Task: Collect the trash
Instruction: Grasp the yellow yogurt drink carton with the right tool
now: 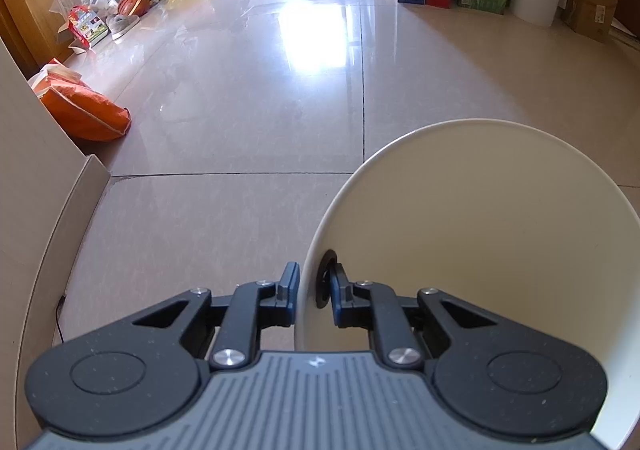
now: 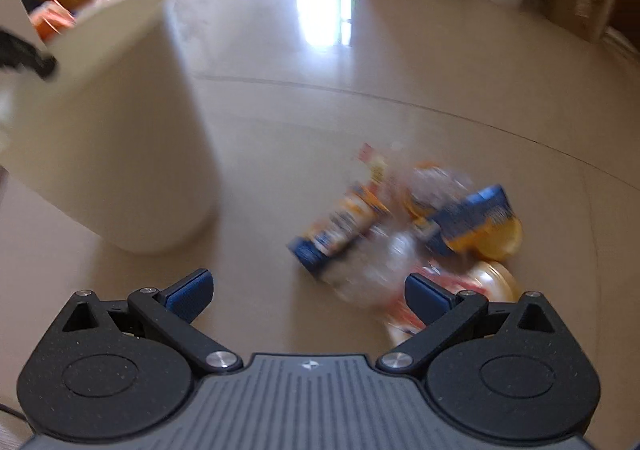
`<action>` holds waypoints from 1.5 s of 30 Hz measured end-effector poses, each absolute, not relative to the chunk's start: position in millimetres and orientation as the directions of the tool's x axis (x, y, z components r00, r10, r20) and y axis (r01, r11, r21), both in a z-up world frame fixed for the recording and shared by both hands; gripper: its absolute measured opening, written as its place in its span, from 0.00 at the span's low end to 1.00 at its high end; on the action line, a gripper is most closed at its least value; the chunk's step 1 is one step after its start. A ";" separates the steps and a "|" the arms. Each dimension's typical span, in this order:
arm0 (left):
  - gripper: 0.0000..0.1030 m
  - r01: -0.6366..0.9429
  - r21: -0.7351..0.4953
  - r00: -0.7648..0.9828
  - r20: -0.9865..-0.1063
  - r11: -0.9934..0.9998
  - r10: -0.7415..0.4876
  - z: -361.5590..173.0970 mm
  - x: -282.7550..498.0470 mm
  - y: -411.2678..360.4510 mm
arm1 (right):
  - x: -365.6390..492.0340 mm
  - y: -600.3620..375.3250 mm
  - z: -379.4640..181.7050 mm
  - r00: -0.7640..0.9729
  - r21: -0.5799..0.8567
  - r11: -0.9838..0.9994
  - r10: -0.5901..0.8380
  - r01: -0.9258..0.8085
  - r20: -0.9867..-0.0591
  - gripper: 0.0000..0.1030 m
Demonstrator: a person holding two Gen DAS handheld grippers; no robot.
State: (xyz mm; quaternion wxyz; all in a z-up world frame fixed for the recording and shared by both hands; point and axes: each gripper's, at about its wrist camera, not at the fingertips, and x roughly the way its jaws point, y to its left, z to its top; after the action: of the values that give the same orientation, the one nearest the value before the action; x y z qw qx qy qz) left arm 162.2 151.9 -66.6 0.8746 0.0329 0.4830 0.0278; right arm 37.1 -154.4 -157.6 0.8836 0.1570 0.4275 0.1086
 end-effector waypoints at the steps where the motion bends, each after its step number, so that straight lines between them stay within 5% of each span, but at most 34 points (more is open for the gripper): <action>1: 0.13 -0.017 0.085 0.532 -0.843 0.996 0.081 -66.7 162.0 152.2 | 37.3 -149.9 -163.5 0.615 0.336 0.940 0.299 -0.058 -0.730 1.00; 7: 0.13 -0.018 0.084 0.532 -0.843 0.996 0.081 -66.5 161.6 152.5 | 62.3 -126.5 -182.9 0.654 0.158 0.972 0.235 -0.176 -0.719 1.00; 24: 0.13 -0.021 0.071 0.533 -0.843 0.997 0.072 -65.6 163.0 149.4 | 189.6 -103.3 -240.7 0.506 0.429 0.900 0.332 0.083 -0.796 1.00; 30: 0.15 -0.019 0.059 0.533 -0.844 0.998 0.060 -65.4 161.9 149.0 | 192.1 -75.2 -237.7 0.492 0.407 0.913 0.372 -0.040 -0.787 1.00; 36: 0.15 -0.021 0.053 0.535 -0.843 0.998 0.056 -64.9 162.3 151.4 | 198.7 -67.9 -246.8 0.462 0.332 0.943 0.285 0.022 -0.840 1.00; 39: 0.15 -0.021 0.052 0.536 -0.843 0.998 0.056 -65.0 162.1 151.7 | 200.5 -71.0 -248.2 0.451 0.334 0.940 0.272 0.063 -0.850 0.93; 45: 0.15 -0.024 0.052 0.535 -0.843 0.998 0.057 -64.8 162.4 149.6 | 203.8 -76.0 -249.8 0.423 0.309 0.947 0.244 0.092 -0.873 0.62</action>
State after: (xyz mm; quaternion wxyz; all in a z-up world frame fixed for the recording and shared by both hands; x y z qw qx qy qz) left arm 162.4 149.6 -64.8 0.8759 0.0169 0.4816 0.0232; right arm 203.8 -76.0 -249.8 0.8287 0.1567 0.5354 0.0458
